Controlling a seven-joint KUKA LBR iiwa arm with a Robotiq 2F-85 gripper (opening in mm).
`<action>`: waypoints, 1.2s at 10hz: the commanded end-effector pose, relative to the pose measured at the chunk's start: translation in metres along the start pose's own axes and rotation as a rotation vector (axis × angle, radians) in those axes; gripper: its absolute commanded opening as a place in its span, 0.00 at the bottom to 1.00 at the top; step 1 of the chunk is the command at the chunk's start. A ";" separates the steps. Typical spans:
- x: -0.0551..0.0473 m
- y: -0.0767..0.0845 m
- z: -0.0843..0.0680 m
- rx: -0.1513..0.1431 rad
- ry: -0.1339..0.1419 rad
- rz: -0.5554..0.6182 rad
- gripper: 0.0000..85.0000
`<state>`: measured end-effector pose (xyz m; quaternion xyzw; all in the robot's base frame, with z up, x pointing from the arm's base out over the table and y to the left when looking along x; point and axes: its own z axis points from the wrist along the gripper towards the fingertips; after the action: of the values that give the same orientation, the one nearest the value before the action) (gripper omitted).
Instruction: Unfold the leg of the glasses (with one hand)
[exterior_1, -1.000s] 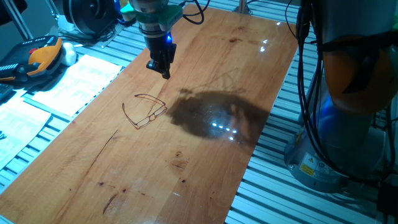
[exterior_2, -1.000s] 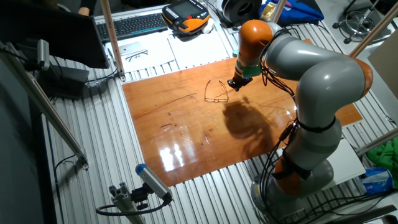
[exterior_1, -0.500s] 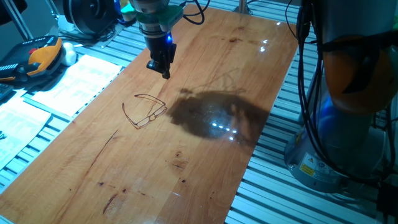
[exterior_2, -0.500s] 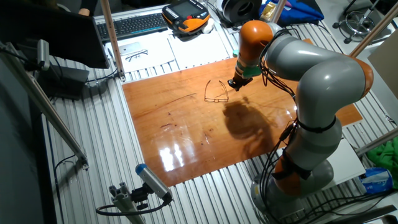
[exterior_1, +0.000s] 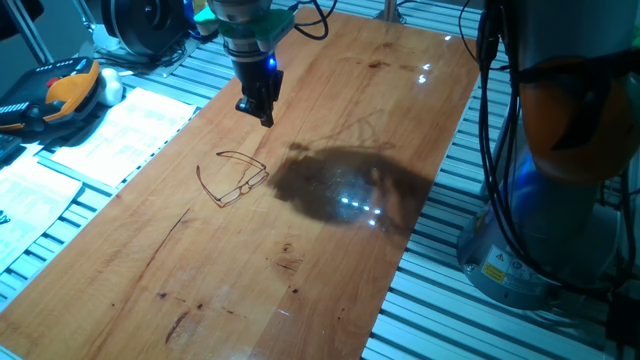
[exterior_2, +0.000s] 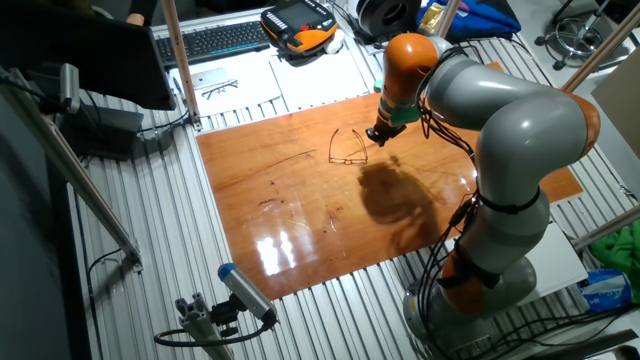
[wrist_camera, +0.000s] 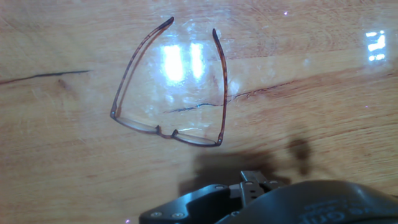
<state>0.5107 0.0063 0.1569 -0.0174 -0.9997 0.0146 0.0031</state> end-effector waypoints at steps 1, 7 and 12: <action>0.000 0.000 0.000 0.002 -0.001 0.000 0.00; 0.000 -0.001 0.000 0.003 -0.007 -0.009 0.00; -0.004 -0.001 0.009 0.002 -0.030 -0.008 0.00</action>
<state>0.5149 0.0049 0.1481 -0.0134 -0.9997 0.0160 -0.0119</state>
